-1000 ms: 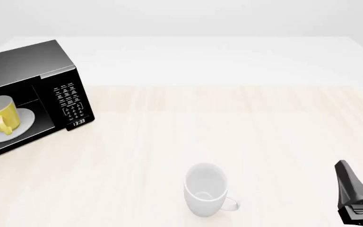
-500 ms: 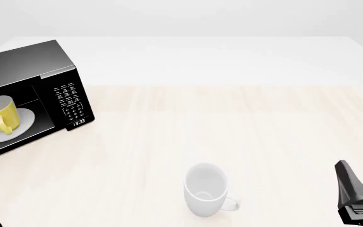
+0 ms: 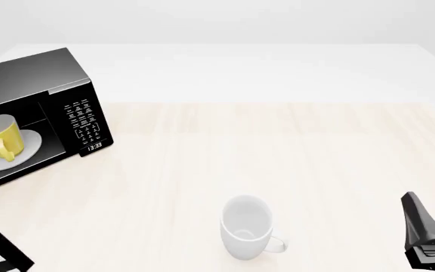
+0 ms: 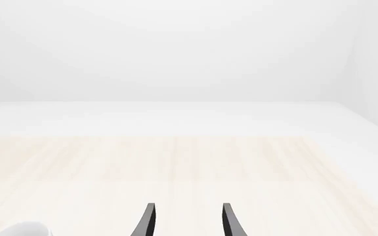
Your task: Put the yellow and white mug in the microwave and close it.
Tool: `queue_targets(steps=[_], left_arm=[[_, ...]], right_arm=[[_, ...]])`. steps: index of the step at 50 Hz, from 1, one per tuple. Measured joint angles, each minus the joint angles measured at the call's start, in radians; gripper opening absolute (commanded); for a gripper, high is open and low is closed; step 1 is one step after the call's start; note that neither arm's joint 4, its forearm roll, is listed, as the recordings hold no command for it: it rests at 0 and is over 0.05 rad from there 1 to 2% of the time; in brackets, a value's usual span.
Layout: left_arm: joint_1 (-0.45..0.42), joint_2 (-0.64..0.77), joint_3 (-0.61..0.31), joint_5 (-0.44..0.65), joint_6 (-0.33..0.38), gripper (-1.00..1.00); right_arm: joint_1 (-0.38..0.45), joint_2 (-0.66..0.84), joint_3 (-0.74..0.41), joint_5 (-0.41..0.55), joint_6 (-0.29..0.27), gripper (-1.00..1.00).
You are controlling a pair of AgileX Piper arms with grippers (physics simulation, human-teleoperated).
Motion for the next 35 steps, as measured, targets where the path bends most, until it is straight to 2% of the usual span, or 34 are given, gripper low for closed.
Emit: queue_targets(steps=[35], left_arm=[[-0.115,0.096,-0.019,-0.061,-0.03,1.0]], right_arm=[[0.0,0.0,0.0,0.0,0.0,1.0]])
